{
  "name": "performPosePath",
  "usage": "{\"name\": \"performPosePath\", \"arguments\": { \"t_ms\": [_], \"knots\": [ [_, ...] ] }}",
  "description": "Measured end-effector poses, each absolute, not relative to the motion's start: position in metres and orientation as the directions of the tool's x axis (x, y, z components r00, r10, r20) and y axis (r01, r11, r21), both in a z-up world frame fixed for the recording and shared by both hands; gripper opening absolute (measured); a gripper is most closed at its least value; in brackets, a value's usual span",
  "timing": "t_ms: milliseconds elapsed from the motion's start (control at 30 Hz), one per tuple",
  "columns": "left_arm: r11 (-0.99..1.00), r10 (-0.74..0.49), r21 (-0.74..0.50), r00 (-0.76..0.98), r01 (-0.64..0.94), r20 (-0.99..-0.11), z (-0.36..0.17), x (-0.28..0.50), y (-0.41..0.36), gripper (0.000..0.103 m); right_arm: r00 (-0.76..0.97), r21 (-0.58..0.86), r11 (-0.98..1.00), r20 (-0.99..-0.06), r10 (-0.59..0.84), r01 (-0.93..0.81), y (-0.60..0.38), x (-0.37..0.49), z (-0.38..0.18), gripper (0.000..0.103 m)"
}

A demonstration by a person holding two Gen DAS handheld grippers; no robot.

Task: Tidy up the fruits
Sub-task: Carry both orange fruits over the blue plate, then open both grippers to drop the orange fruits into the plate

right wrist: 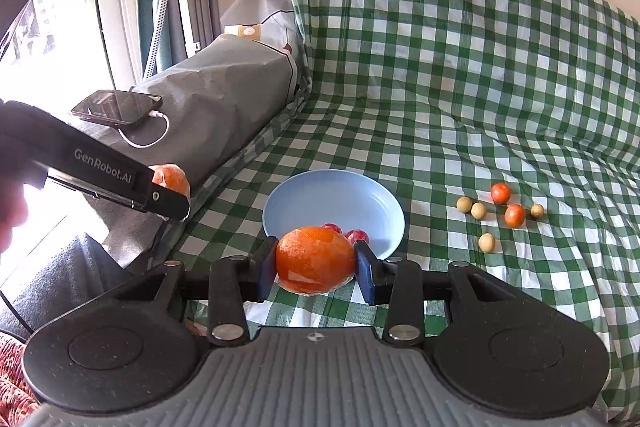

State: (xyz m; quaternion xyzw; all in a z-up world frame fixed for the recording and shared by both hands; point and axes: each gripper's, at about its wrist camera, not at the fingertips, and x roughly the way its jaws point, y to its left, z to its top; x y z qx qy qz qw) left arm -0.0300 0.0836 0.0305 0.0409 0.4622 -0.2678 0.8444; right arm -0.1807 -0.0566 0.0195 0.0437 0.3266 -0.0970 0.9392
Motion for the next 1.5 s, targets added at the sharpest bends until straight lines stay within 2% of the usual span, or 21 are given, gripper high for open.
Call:
{"name": "performPosePath", "arguments": {
  "t_ms": [367,800,1233,1267,1300,1333,1367,1400,1467,1500],
  "knots": [
    [0.842,-0.396,-0.143,0.415,0.521,-0.819,0.014,0.003,0.051,0.04,0.731,0.009,0.975,-0.663,-0.161,0.223,-0.071,-0.146,-0.003,0.042],
    [0.836,-0.321,-0.088,0.353,0.541,-0.879,-0.046,0.06,-0.007,0.04,0.662,-0.009,0.96,-0.722,-0.201,0.281,-0.12,-0.083,-0.053,0.042],
    [0.844,-0.234,-0.018,0.339,0.536,-0.911,-0.088,0.1,-0.039,0.04,0.615,-0.002,0.972,-0.774,-0.151,0.237,-0.137,-0.037,-0.094,0.042],
    [0.846,-0.235,-0.013,0.351,0.533,-0.906,-0.087,0.102,-0.04,0.047,0.615,-0.007,0.973,-0.774,-0.151,0.23,-0.137,-0.034,-0.096,0.042],
    [0.847,-0.24,-0.013,0.36,0.532,-0.901,-0.085,0.103,-0.041,0.064,0.616,-0.011,0.975,-0.773,-0.15,0.224,-0.138,-0.03,-0.098,0.043],
    [0.849,-0.254,-0.022,0.371,0.528,-0.893,-0.081,0.104,-0.04,0.073,0.618,-0.01,0.976,-0.773,-0.146,0.218,-0.138,-0.026,-0.098,0.043],
    [0.852,-0.274,-0.035,0.388,0.522,-0.88,-0.076,0.103,-0.038,0.092,0.623,-0.007,0.977,-0.769,-0.143,0.215,-0.139,-0.023,-0.097,0.051],
    [0.855,-0.29,-0.042,0.41,0.517,-0.865,-0.07,0.102,-0.035,0.1,0.629,-0.01,0.977,-0.764,-0.144,0.212,-0.139,-0.021,-0.095,0.065],
    [0.854,-0.309,-0.043,0.441,0.518,-0.842,-0.059,0.096,-0.032,0.103,0.64,-0.025,0.979,-0.753,-0.153,0.204,-0.138,-0.021,-0.088,0.08],
    [0.852,-0.309,-0.036,0.446,0.522,-0.84,-0.055,0.093,-0.03,0.103,0.65,-0.035,0.979,-0.744,-0.159,0.199,-0.137,-0.024,-0.083,0.083]
  ]
}}
